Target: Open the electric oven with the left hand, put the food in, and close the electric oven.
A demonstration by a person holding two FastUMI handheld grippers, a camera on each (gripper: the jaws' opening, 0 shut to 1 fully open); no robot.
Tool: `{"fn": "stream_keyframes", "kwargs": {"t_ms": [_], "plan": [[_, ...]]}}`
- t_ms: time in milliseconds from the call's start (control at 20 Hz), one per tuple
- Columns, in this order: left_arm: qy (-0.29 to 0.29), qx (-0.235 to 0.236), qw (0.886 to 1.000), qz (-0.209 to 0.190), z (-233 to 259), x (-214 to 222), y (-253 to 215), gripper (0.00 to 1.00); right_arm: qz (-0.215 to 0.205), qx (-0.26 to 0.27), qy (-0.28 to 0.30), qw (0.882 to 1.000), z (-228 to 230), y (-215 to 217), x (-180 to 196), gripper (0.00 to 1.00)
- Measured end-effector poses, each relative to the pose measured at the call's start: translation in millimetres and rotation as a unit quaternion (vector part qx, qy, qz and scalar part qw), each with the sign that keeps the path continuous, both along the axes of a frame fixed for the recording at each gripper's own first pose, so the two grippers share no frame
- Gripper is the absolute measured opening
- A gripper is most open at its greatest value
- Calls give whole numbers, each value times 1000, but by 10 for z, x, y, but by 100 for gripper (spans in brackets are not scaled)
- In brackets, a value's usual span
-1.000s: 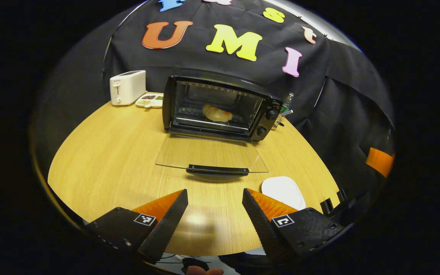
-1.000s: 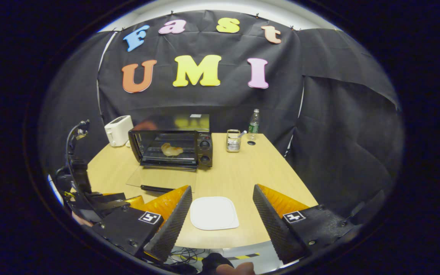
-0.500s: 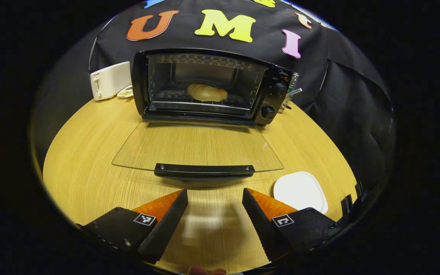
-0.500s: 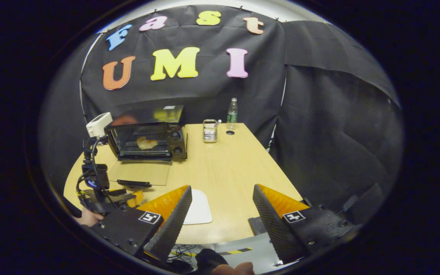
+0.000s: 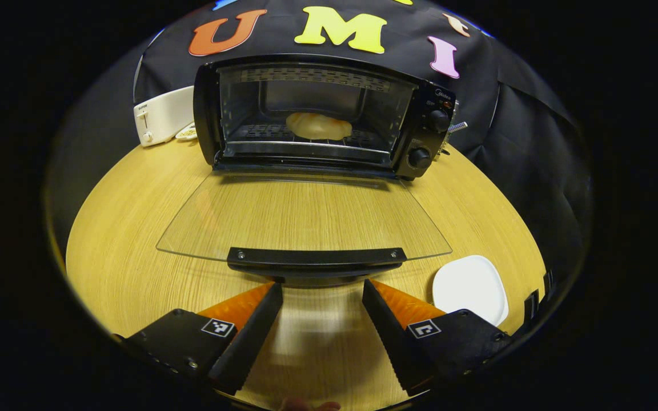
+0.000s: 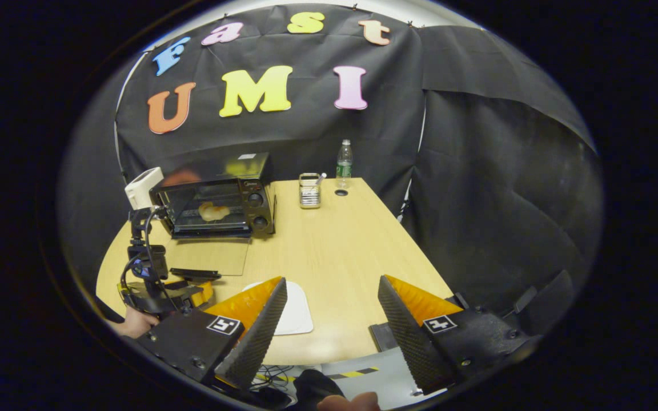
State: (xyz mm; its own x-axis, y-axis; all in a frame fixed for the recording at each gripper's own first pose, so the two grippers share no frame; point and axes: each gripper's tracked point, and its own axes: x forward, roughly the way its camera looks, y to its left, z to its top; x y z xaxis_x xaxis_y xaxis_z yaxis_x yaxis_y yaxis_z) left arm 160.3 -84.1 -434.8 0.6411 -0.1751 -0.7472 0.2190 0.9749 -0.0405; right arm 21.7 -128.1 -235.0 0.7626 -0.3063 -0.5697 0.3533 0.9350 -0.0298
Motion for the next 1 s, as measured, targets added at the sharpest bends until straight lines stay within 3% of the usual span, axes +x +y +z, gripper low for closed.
{"fn": "stream_keyframes", "kwargs": {"t_ms": [50,300,550,750,1000], "plan": [[-1,-4,1000,3,34,-13,-12,92,2,-1,-3,1000,27,22,1,97],[-59,-18,998,-4,591,191,-66,93,7,0,-25,1000,182,114,46,97],[-141,-41,989,-9,1378,612,-69,93,22,-5,-54,998,417,290,97,97],[-211,-66,975,-12,2291,591,37,93,50,-14,-102,993,831,562,313,97],[-296,-65,953,-20,3409,115,312,93,89,-34,-177,980,1523,1028,481,97]]}}
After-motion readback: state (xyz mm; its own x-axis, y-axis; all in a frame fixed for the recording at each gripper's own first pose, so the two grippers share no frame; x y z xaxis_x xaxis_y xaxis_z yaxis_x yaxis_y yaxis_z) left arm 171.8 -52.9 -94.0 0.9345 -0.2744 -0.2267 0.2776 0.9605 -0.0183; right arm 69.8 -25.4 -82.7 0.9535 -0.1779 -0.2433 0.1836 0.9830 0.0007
